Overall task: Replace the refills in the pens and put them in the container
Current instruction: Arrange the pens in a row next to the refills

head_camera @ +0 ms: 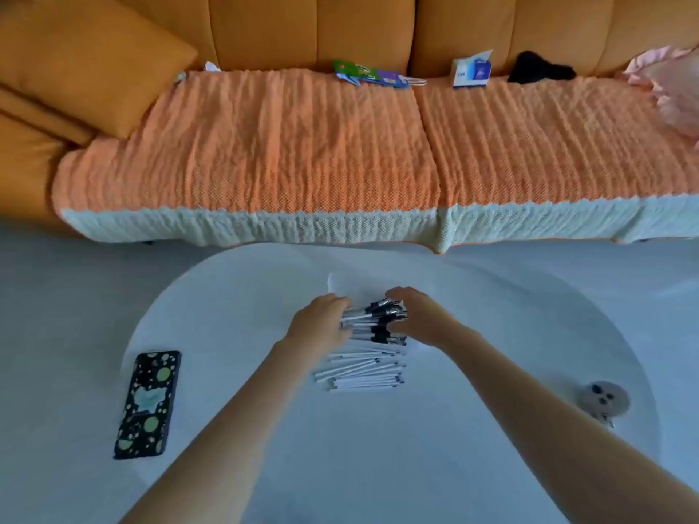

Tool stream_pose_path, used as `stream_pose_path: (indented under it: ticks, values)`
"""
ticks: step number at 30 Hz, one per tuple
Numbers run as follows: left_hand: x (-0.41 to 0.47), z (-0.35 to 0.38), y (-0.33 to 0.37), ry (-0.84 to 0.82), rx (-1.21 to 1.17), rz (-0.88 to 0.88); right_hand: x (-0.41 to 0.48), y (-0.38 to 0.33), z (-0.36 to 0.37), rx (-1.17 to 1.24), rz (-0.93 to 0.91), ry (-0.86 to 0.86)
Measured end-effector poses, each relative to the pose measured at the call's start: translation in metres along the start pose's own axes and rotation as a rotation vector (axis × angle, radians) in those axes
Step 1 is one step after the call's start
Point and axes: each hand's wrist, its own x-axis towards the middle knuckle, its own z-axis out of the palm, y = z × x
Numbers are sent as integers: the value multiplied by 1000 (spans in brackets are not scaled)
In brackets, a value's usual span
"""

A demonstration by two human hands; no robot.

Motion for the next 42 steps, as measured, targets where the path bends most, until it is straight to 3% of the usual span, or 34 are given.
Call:
stream_pose_path:
  ticks: [7,13,22,34,42]
  values:
    - [54,61,-19,-29,-9,-8,43,38,48,-101,-89,2]
    - [80,71,-16,-60,75,12,64,51,59,-285,-160,14]
    - [97,79,-21,-38,412,28,78,56,64,-533,-204,69]
    - [106,78,-23,-131,418,185,83,63,66,-443,-189,21]
    - [109,78,-19,33,471,225,86,61,67,-493,-120,123]
